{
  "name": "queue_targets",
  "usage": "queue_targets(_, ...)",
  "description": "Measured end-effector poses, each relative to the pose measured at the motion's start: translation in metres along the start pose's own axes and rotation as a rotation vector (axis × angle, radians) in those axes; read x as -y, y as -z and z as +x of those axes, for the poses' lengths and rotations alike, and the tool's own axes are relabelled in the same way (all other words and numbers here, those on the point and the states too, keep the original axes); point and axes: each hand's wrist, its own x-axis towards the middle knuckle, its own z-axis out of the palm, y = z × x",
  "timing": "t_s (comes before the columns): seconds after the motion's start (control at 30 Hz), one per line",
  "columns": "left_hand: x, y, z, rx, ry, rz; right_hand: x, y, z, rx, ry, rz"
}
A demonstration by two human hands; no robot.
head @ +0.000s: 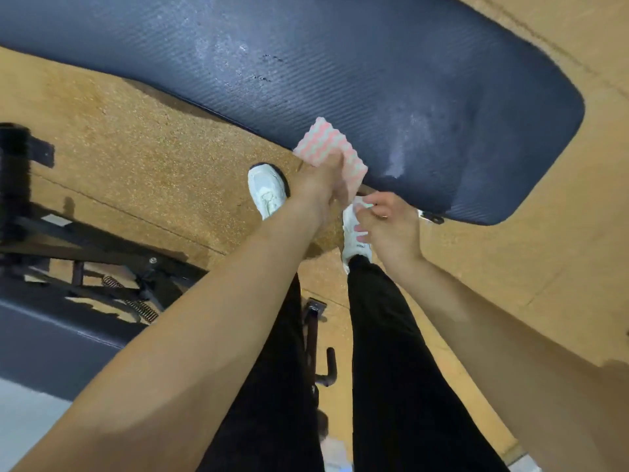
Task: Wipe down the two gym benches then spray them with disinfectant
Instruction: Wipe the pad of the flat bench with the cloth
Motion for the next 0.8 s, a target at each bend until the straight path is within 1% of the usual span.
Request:
queue_targets(0.07, -0.002, 0.011, 0.001, 0.069, 0.009, -0.013, -0.002, -0.012, -0.004, 0.078, -0.295, 0.330)
queue_targets(0.1, -0.004, 0.018, -0.002, 0.095, -0.001, -0.007, -0.002, -0.018, -0.003, 0.153, -0.399, 0.506)
queue_targets(0.13, -0.005, 0.023, -0.004, 0.118, -0.008, 0.026, -0.001, -0.024, -0.001, 0.232, -0.465, 0.673)
queue_targets(0.2, -0.009, 0.031, -0.007, 0.188, -0.023, 0.128, 0.002, -0.038, 0.008, 0.341, -0.498, 0.933)
queue_targets(0.27, -0.015, 0.038, -0.011, 0.231, -0.067, 0.263, 0.009, -0.055, 0.019, 0.330, -0.494, 1.087)
queue_targets(0.33, -0.023, 0.043, -0.018, 0.225, -0.135, 0.398, 0.019, -0.068, 0.029, 0.263, -0.519, 1.129)
queue_targets(0.4, -0.028, 0.048, -0.022, 0.149, -0.244, 0.469, 0.029, -0.074, 0.035, 0.183, -0.560, 1.152)
queue_targets(0.47, -0.032, 0.054, -0.019, 0.027, -0.413, 0.498, 0.029, -0.075, 0.040, 0.144, -0.538, 1.202)
queue_targets(0.5, -0.032, 0.058, -0.014, -0.029, -0.542, 0.559, 0.025, -0.073, 0.041, 0.142, -0.530, 1.223)
queue_targets(0.57, -0.031, 0.063, -0.006, -0.103, -0.823, 0.835, 0.025, -0.061, 0.036, 0.102, -0.567, 1.293)
queue_targets(0.63, -0.026, 0.067, 0.000, -0.145, -1.043, 1.149, 0.021, -0.045, 0.030, -0.001, -0.635, 1.418)
queue_targets(0.67, -0.022, 0.067, 0.002, -0.140, -1.092, 1.262, 0.020, -0.034, 0.032, -0.039, -0.643, 1.445)
queue_targets(0.7, -0.019, 0.066, 0.002, -0.124, -1.102, 1.343, 0.019, -0.020, 0.029, -0.092, -0.642, 1.431)
queue_targets(0.73, -0.016, 0.063, 0.000, -0.112, -1.084, 1.404, 0.011, -0.008, 0.028, -0.137, -0.634, 1.351)
queue_targets(0.8, -0.009, 0.056, -0.004, -0.111, -1.030, 1.514, -0.006, 0.012, 0.032, -0.126, -0.538, 1.095)
